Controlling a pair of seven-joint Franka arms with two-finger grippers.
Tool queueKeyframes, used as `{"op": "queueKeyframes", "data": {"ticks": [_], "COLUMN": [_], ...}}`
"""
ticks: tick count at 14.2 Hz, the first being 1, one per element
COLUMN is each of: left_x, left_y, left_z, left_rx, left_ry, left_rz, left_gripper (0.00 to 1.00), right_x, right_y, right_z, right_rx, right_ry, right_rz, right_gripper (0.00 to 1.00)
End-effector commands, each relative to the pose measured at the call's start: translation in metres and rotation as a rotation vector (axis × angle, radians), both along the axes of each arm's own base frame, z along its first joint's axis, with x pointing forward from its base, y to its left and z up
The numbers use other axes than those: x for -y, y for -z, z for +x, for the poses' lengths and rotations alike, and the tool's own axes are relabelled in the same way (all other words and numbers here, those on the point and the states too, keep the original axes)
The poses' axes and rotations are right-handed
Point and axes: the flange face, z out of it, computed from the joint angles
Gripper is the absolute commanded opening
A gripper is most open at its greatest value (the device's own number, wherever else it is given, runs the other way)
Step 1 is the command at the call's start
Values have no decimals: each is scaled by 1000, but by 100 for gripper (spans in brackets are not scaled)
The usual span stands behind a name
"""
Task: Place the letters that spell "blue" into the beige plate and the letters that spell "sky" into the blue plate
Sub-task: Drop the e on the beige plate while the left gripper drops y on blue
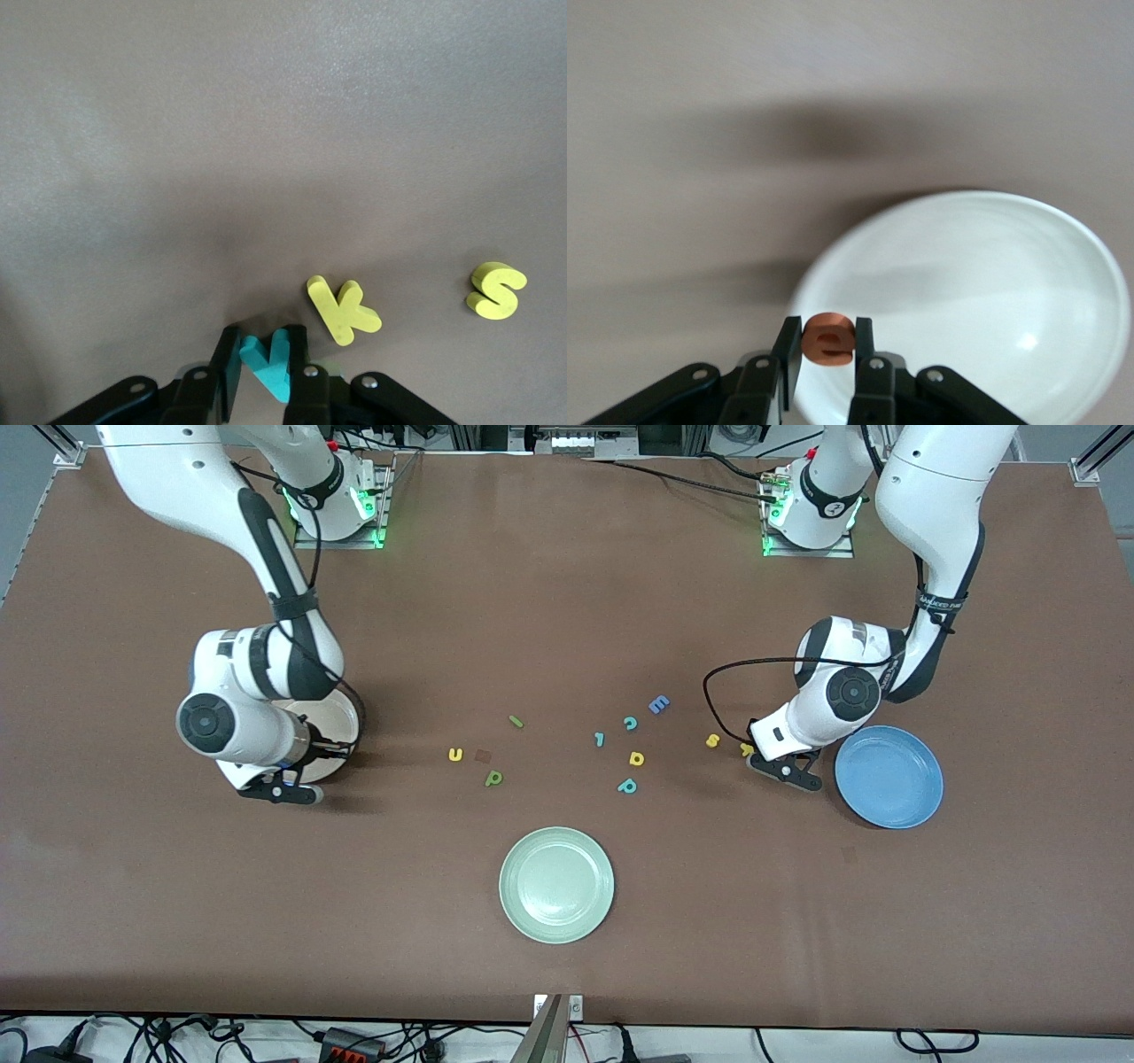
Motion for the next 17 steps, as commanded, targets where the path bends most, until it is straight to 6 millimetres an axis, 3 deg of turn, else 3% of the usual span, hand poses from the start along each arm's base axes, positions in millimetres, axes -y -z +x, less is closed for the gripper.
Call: {"op": "queueKeyframes", "data": {"ticks": [1, 2, 3, 4, 6, 8, 10, 13, 15, 16, 17], "left_x": [-13, -21, -31, -43, -62, -78, -106, -146, -170, -184, -184], "left_y": [-14, -23, -39, -51, -74, -78, -68, -60, -53, -50, -49], "left_z": [3, 6, 18, 28, 47, 52, 53, 63, 70, 71, 70], "left_rx": [10, -4, -14, -44, -91, -102, -117, -114, -114, -115, -118], "left_ry": [4, -10, -27, -46, -80, -108, -138, -67, -22, -16, -11], "left_rz": [10, 19, 26, 35, 44, 44, 40, 12, -5, -14, -17], "left_gripper": [13, 13, 13, 13, 13, 13, 14, 16, 20, 35, 65], "right_x": [13, 15, 22, 30, 18, -16, -83, -185, -229, -244, -260], "right_y": [5, 9, 10, 8, -4, -22, -28, -19, -15, -15, -7], "right_z": [-13, -17, -16, -13, -11, -7, -13, -41, -59, -63, -70], "right_rx": [-67, -79, -76, -70, -52, -16, 13, 62, 87, 98, 101], "right_ry": [-17, -3, 15, 23, 6, -46, -122, -272, -336, -367, -405], "right_rz": [-4, -8, -12, -16, -11, -1, 14, 27, 31, 38, 34], "right_gripper": [7, 25, 79, 100, 100, 100, 100, 100, 99, 85, 80]}}
